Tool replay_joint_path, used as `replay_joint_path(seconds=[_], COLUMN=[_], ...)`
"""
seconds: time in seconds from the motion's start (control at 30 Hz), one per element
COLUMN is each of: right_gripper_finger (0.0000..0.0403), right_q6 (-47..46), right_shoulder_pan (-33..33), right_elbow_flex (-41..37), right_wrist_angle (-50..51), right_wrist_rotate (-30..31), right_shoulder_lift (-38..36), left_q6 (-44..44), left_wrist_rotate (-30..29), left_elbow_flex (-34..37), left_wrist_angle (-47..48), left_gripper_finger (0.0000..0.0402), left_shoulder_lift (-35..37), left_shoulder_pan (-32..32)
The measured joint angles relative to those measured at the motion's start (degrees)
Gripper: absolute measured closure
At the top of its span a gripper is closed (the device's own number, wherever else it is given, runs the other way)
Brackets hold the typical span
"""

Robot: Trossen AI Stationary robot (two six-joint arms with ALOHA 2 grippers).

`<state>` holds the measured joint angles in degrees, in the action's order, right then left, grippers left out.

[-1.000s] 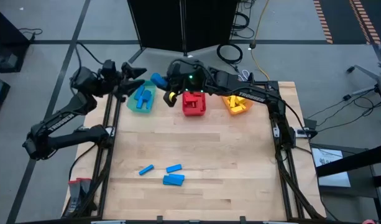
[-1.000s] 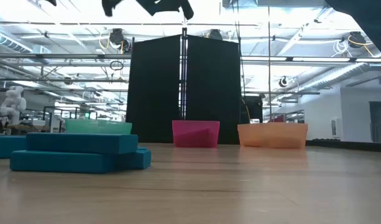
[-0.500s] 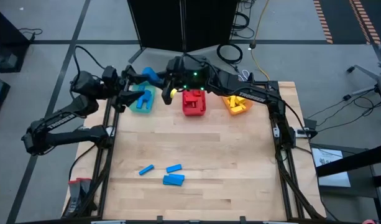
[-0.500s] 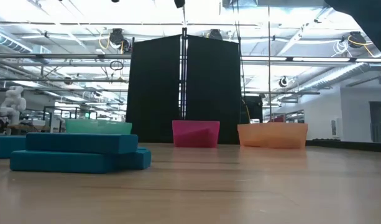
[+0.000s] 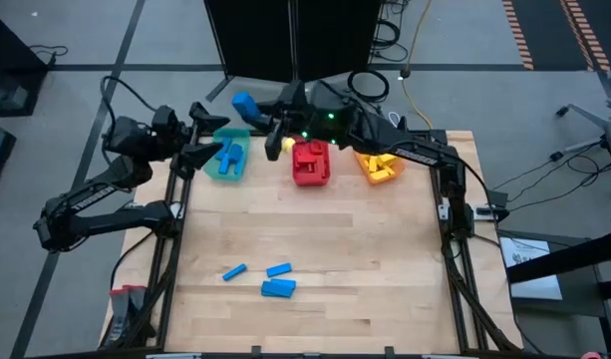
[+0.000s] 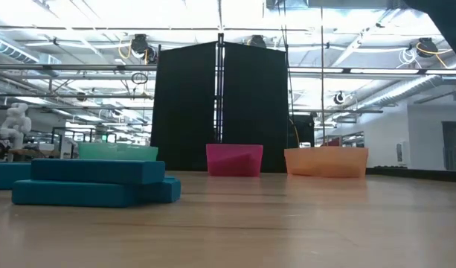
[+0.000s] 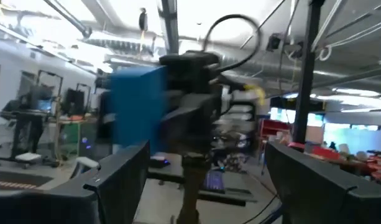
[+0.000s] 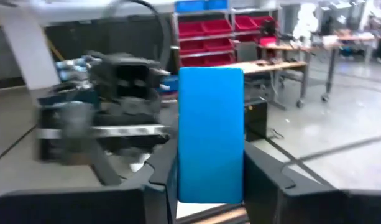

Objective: Sort blocks
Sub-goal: Put the blue block into the blue bin

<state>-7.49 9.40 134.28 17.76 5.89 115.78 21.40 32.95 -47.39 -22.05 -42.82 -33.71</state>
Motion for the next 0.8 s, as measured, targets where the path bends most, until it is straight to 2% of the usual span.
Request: replay_joint_path(seconds=[0.2,0.63,0.8], right_gripper_finger=[0.0293,0.0293,0.0293], right_q6=[5.0,4.6,4.3], right_shoulder_pan=[-2.9,-3.3,-3.3], right_elbow_flex=[-0.1,0.0,-0.1], right_wrist_angle=[-0.4,-1.1,0.8], right_wrist_rotate=[-0.4,-4.9,-4.8], right_shoulder_lift=[-0.2,1.5,2.1], left_q6=[-0.9,-0.8,-0.9], left_wrist_rotate=[-1.0,-0.2,0.0], left_elbow_flex=[0.0,0.0,0.0], left_wrist_angle=[-0.6,-3.5,-5.7], left_gripper_finger=[0.0079,0.0079,0.0079], left_shoulder_lift=[-0.8,-5.2,-6.4], left_shoulder_pan=[0.0,3.1,3.1])
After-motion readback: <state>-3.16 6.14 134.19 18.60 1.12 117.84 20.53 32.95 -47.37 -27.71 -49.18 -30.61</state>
